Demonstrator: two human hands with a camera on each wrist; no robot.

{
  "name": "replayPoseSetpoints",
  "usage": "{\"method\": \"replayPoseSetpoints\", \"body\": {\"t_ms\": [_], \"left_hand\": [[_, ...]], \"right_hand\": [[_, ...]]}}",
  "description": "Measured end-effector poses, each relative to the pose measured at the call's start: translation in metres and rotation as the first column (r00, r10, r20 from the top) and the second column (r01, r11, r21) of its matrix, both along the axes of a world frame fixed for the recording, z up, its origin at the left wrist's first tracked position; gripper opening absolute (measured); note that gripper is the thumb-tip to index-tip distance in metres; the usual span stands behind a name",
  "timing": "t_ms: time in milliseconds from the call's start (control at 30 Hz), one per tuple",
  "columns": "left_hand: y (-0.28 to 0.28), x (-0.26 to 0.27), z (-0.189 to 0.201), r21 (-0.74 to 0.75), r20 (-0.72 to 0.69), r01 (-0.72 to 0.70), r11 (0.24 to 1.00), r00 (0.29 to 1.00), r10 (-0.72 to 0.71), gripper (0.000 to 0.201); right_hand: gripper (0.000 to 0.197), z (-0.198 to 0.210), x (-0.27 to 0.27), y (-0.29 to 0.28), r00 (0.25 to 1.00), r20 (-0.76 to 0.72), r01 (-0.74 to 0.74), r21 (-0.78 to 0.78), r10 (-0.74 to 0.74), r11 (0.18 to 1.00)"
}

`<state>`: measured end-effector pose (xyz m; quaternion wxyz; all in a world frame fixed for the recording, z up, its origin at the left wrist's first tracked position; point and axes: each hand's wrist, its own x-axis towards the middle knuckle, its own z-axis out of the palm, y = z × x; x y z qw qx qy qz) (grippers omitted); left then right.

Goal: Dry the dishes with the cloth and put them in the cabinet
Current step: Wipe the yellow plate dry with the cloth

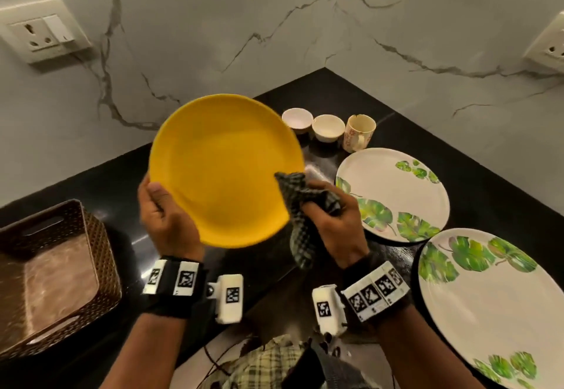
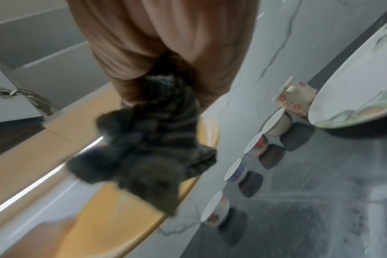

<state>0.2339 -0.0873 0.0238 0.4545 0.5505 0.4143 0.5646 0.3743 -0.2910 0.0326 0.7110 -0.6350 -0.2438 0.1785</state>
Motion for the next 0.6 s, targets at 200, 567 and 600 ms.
{"method": "replayPoseSetpoints", "body": {"t_ms": [200,567,600], "left_hand": [[0.021,-0.057,-0.019,-0.019,-0.04,-0.19,0.982,0.981,0.189,0.041],[0.017,-0.09,-0.032,-0.02,-0.033,-0.216,0.976,0.976,0.215,0.043],[0.016,-0.089,-0.031,-0.019,-0.034,-0.207,0.978,0.978,0.206,0.042]], "right_hand": [[0.031,-0.048,0.044,0.029,0.886,0.457,0.277,-0.396,-0.073,0.875],[0.053,-0.088,0.037,0.079,0.876,0.322,0.028,-0.777,0.359,0.628],[0.054,-0.088,0.037,0.078,0.874,0.319,0.025,-0.783,0.366,0.622]]}}
